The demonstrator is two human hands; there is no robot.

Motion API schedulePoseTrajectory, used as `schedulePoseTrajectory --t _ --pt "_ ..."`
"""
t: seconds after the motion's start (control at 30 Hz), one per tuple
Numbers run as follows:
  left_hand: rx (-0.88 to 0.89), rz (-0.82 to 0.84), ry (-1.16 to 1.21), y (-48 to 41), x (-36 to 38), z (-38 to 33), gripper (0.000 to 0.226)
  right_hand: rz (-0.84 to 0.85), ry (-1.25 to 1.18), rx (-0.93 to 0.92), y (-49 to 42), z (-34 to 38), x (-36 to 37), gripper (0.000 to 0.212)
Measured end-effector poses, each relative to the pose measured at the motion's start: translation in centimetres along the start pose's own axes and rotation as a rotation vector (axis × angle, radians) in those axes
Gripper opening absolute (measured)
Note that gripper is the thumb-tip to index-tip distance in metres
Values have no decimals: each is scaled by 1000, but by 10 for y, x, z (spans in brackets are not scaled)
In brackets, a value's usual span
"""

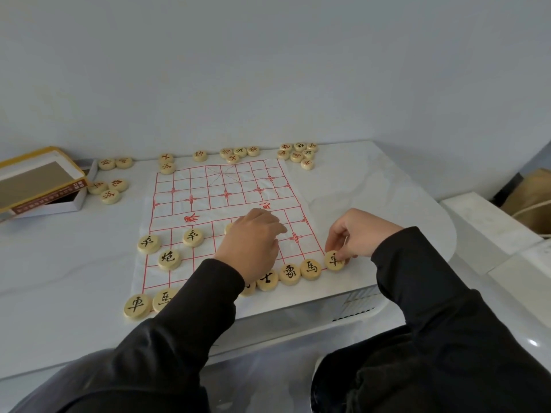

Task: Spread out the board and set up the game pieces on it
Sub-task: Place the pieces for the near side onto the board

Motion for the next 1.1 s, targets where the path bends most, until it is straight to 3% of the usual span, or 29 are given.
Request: schedulePoseTrajectory --t 0.83,1.1 --pt "-1 17 -26 -1 5 4 37 -11 193 2 -2 7 6 16" --pt "-13 15 -47 -4 2 9 37 -173 74 -18 -9 15 -16 6"
Point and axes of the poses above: each hand's wrist, its own y-axis away from the middle knuckle, its own x-axis out of the palm, z = x × y, the point moved 10 cm from there along -y, towards the middle knuckle, and after that the axes turned 12 degrees about -z, right-handed, at the moved point
